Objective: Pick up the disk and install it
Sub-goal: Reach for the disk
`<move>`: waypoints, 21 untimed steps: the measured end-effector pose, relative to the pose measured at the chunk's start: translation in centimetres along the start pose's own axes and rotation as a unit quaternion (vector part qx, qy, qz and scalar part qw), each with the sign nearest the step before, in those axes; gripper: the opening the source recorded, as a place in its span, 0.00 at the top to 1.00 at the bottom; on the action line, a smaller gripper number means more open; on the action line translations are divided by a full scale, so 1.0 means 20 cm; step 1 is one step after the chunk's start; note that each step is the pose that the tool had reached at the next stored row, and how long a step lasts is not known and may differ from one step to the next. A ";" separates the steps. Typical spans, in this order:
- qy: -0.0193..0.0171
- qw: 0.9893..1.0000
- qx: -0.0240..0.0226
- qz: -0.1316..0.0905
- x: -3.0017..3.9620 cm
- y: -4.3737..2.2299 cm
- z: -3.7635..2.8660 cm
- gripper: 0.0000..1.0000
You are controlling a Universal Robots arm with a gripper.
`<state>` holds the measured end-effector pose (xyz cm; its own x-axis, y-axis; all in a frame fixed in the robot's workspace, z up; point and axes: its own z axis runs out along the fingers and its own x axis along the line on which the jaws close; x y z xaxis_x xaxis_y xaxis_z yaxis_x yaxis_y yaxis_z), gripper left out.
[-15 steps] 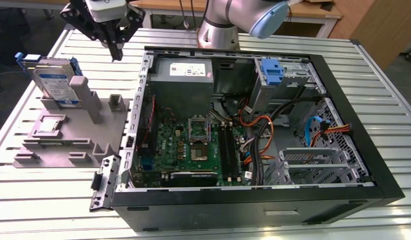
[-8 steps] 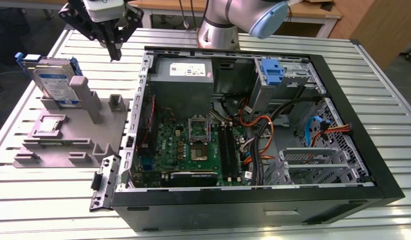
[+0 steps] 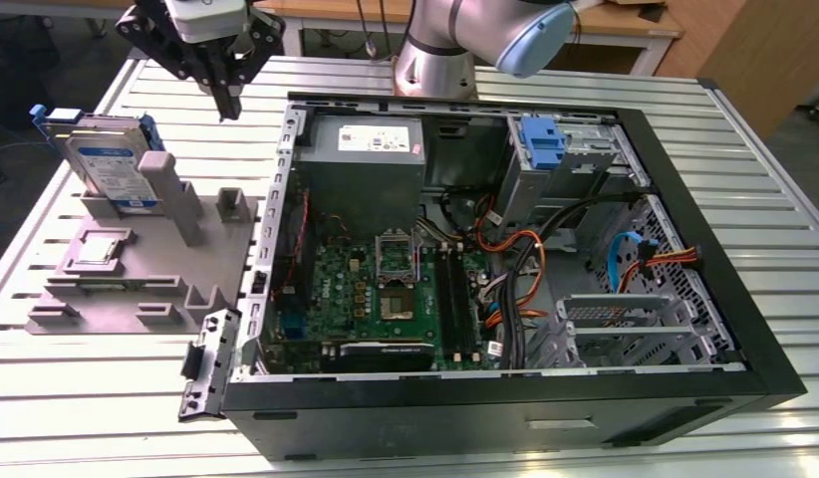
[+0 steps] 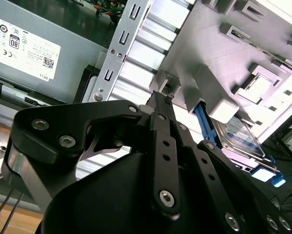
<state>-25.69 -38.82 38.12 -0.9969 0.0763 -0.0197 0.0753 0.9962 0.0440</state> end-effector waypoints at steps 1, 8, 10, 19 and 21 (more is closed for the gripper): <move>0.000 1.000 0.000 0.000 0.000 0.000 0.000 0.90; 0.000 1.000 0.000 0.000 0.001 0.000 0.000 0.90; 0.000 1.000 0.000 0.000 0.010 0.001 0.000 0.90; 0.000 1.000 0.000 0.000 0.120 0.007 -0.001 0.90; 0.000 1.000 0.000 0.000 0.139 0.006 -0.001 0.90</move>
<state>-28.45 -38.50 38.09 -0.9969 0.0763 -0.0194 0.0753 0.9962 0.0447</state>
